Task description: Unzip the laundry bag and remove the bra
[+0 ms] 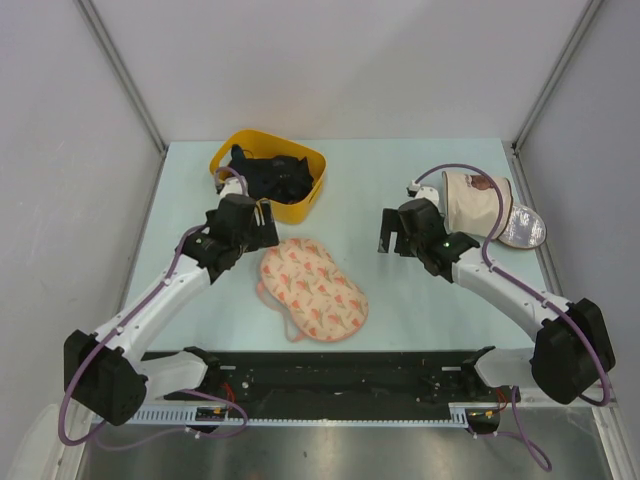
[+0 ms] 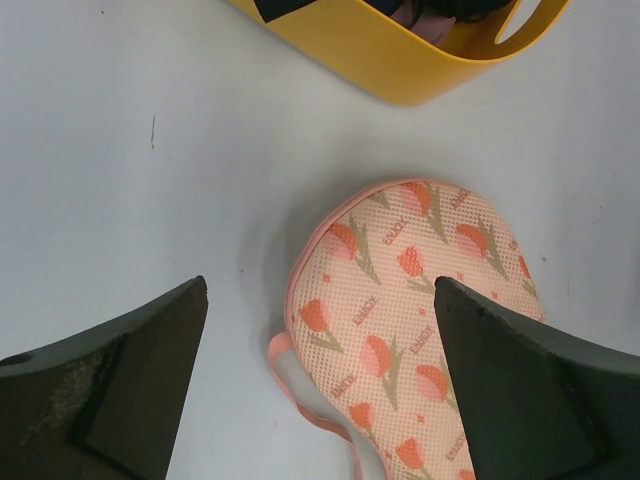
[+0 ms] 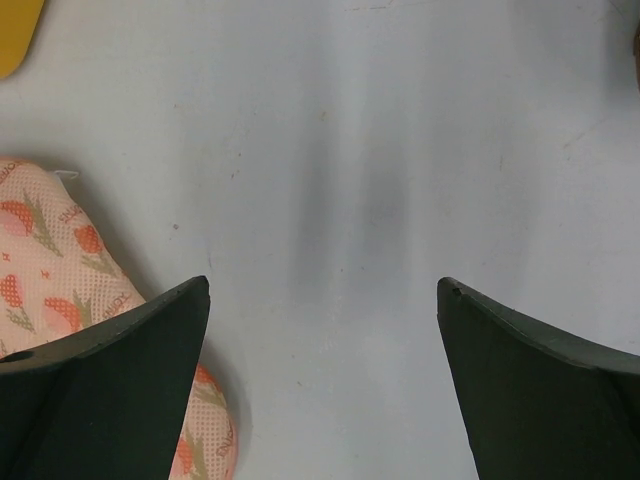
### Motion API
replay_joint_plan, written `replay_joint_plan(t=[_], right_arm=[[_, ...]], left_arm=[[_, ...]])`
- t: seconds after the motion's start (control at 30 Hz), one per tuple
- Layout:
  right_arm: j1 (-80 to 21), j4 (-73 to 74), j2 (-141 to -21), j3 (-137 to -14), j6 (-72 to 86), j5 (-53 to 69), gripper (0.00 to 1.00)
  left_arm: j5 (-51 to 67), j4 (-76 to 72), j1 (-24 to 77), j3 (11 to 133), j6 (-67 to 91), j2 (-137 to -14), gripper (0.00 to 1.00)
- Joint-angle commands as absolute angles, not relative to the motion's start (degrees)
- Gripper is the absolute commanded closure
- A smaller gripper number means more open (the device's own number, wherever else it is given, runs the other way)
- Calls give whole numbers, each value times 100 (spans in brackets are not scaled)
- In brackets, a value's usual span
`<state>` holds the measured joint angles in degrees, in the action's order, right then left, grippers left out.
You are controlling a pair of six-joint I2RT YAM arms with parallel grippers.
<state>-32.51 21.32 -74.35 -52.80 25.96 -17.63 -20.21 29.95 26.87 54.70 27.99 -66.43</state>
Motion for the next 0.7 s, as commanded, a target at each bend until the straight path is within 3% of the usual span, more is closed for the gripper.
replay_joint_plan(t=[0.0, 0.67], right_arm=[[-3357, 2022, -7497, -5309, 2593, -1688, 0], [-3849, 1661, -7515, -5309, 2259, -1494, 0]], left_arm=[[-1969, 2901, 2681, 5476, 2725, -6443, 0], [-1250, 2901, 2760, 4290, 3567, -6381, 0]])
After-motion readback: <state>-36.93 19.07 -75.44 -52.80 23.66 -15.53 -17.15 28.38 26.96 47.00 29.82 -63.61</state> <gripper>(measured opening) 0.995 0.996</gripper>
